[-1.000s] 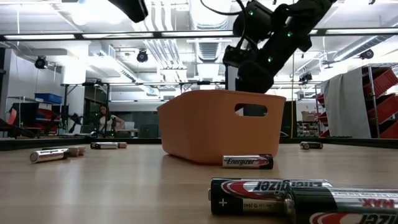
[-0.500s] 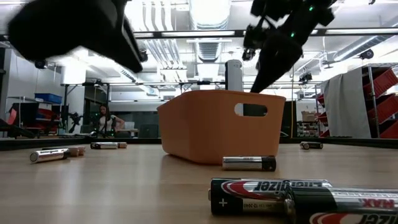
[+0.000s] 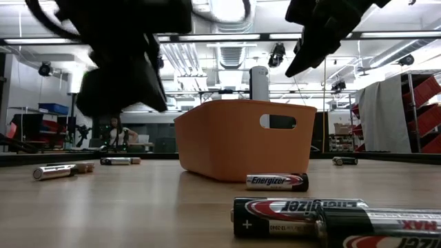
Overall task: Sort batteries
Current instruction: Adjust the orange bin
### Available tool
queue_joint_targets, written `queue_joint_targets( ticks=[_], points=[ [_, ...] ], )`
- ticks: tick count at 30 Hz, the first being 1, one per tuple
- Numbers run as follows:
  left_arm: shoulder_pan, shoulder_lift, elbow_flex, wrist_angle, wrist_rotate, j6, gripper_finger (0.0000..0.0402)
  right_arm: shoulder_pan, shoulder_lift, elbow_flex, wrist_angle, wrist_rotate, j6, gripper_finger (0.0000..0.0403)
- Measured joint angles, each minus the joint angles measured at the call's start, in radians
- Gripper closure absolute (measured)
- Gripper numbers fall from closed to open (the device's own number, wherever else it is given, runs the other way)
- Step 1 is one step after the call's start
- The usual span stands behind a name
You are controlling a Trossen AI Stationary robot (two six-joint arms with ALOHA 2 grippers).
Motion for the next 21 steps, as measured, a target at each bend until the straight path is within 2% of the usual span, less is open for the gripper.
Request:
queue_joint_targets(
  ticks=[3, 6, 9, 14, 21],
  points=[
    [-0.002, -0.082, -0.066, 0.058, 0.062, 0.001, 0.0394, 0.003, 0.0, -0.009, -0.004, 0.0, 0.002, 0.039],
    [-0.001, -0.173, -0.171, 0.2, 0.079, 0.032, 0.0399, 0.003, 0.001, -0.02, -0.004, 0.0, 0.002, 0.039],
    [0.019, -0.258, -0.294, 0.409, 0.083, 0.108, 0.0401, 0.003, 0.001, -0.033, -0.002, 0.0, 0.004, 0.039],
    [0.072, -0.321, -0.436, 0.655, 0.086, 0.224, 0.0401, 0.003, 0.001, -0.053, -0.004, 0.0, 0.016, 0.039],
    [0.117, -0.327, -0.474, 0.688, 0.085, 0.286, 0.0401, 0.003, 0.001, -0.056, -0.004, 0.0, 0.015, 0.039]
  ],
)
